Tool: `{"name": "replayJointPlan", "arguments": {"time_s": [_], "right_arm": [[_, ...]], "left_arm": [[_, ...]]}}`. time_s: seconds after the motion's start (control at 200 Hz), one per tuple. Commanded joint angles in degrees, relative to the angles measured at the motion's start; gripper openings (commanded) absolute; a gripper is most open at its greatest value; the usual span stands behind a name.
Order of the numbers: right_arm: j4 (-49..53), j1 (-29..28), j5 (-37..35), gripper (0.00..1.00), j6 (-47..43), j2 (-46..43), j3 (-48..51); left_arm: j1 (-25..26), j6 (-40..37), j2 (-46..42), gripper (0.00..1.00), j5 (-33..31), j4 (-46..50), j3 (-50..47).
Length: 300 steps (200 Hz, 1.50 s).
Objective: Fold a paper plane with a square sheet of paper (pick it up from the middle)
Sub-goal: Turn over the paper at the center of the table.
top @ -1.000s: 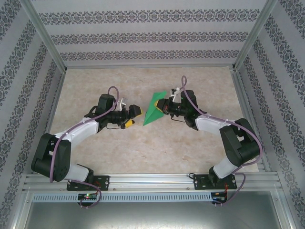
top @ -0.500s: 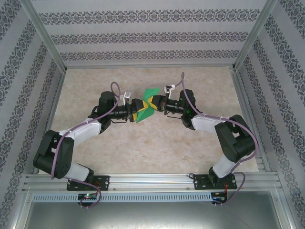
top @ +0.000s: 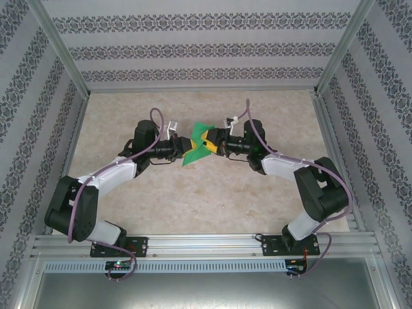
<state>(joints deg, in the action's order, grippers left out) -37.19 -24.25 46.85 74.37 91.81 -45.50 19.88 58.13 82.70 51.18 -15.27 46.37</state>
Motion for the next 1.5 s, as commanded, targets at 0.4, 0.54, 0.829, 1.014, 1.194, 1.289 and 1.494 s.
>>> {"name": "replayJointPlan", "arguments": {"time_s": [0.4, 0.54, 0.829, 1.014, 1.194, 1.289, 1.494], "right_arm": [[49.4, 2.0, -35.5, 0.86, -32.1, -22.5, -2.1], [49.7, 2.2, -36.5, 0.86, -31.7, -22.1, -1.4], [49.7, 2.3, -37.1, 0.86, -30.7, -22.1, 0.4], [48.3, 2.1, -36.1, 0.84, -30.3, -21.6, 1.5], [45.1, -5.1, -38.6, 0.73, -31.7, -15.9, 0.6], [44.8, -10.8, -39.5, 0.61, -32.3, -9.5, -3.0], [45.5, -23.1, -40.4, 0.38, -32.5, 4.5, -15.5]], "left_arm": [[8.4, -31.0, 9.1, 0.10, -67.6, 68.8, 25.7], [12.9, -28.3, 17.2, 0.11, -79.1, 74.8, 31.4], [16.8, -27.3, 27.1, 0.42, -59.9, 62.4, 33.8], [14.5, -27.0, 24.1, 0.68, -47.4, 55.3, 33.1], [8.0, -25.6, 16.4, 0.84, -42.0, 49.2, 27.0], [4.8, -25.3, 11.9, 0.93, -43.9, 48.0, 23.3], [-3.3, -23.2, 3.4, 1.00, -45.5, 46.6, 14.4]]}}
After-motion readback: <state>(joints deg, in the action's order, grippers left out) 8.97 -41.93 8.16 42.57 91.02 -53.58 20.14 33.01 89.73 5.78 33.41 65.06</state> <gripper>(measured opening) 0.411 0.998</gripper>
